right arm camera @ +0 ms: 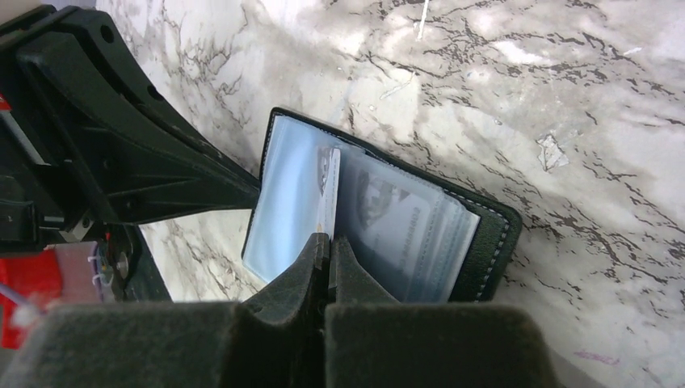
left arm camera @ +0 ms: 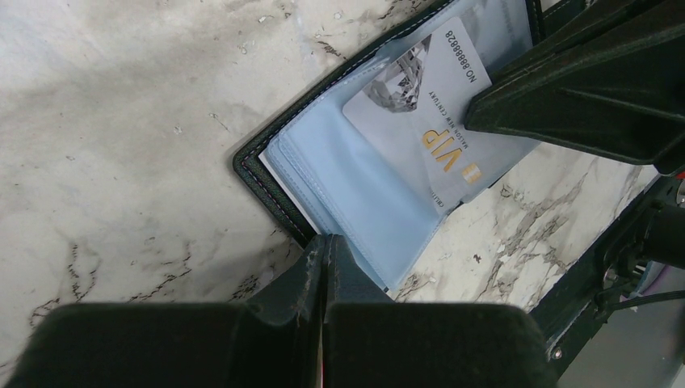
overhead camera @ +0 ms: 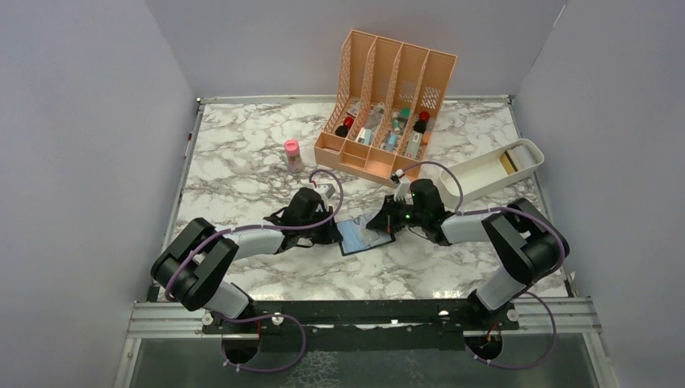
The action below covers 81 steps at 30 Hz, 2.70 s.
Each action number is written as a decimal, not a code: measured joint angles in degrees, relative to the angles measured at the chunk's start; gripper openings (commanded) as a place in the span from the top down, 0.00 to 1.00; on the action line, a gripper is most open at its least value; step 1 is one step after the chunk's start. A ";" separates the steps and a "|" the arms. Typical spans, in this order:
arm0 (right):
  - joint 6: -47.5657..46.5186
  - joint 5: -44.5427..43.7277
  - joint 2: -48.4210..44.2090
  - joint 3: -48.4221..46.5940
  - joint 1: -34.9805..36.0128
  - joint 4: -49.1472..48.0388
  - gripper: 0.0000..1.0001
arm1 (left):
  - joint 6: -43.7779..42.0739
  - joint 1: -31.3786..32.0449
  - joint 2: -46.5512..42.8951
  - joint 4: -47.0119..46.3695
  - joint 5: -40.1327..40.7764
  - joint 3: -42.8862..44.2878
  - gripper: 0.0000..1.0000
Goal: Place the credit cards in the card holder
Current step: Insert the credit card into the card holder.
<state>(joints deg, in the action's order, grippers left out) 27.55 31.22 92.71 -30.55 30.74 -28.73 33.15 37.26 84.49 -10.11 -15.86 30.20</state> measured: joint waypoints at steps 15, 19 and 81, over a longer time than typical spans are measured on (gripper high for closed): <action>13.79 -0.68 2.60 6.54 0.28 -12.59 0.74 | 0.07 0.00 -0.07 -0.02 -0.11 0.00 1.00; 11.50 -0.94 0.09 5.14 0.83 -5.97 0.66 | 0.04 0.00 -0.11 -0.02 -0.13 0.00 1.00; 24.39 10.95 8.90 8.09 7.08 -29.18 0.99 | 6.69 -4.57 -10.73 6.16 -4.33 -4.37 0.91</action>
<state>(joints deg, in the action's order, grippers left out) 51.94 42.17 101.60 -22.46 37.82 -57.91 39.83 32.69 73.76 -3.95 -20.18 25.82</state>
